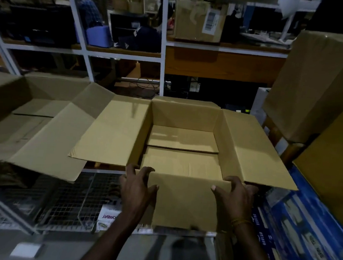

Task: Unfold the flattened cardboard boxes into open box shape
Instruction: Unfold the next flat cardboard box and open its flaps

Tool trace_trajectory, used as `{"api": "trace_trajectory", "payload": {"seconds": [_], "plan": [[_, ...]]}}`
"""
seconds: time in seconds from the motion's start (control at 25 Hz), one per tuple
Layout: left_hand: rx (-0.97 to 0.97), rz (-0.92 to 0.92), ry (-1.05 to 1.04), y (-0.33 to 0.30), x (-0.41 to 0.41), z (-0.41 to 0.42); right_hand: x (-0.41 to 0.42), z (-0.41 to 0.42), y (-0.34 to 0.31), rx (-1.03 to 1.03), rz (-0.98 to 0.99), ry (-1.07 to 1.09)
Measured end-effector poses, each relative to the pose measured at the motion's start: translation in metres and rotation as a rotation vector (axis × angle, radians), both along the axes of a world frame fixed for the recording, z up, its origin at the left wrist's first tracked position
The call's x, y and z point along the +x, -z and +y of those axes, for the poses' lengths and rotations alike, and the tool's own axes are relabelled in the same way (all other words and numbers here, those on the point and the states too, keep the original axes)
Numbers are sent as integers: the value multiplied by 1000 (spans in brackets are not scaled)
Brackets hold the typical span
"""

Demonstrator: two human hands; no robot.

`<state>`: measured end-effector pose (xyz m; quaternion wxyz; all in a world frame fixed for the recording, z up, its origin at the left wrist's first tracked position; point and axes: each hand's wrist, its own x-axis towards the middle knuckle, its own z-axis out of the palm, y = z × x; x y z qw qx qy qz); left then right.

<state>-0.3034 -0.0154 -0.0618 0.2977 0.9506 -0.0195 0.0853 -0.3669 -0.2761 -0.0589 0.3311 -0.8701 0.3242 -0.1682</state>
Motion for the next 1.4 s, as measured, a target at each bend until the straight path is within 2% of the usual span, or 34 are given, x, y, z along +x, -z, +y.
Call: {"api": "trace_trajectory", "payload": {"seconds": [0.24, 0.4, 0.76, 1.0, 1.2, 1.4], "plan": [[-92, -109, -42, 11, 0, -9, -2, -1, 21, -31, -174, -44], [-134, -224, -37, 7, 2, -7, -3, 8, 28, -51, -314, 21], [-225, -428, -24, -35, -13, 37, -23, 51, -19, -51, -554, 39], [-285, -566, 32, -91, -38, 123, -48, 130, -69, -95, -666, 87], [-296, -647, -18, -112, -59, 234, -59, 238, -101, -196, -690, 26], [-207, -673, -116, -122, -70, 344, -43, 337, -114, -150, -805, -123]]}}
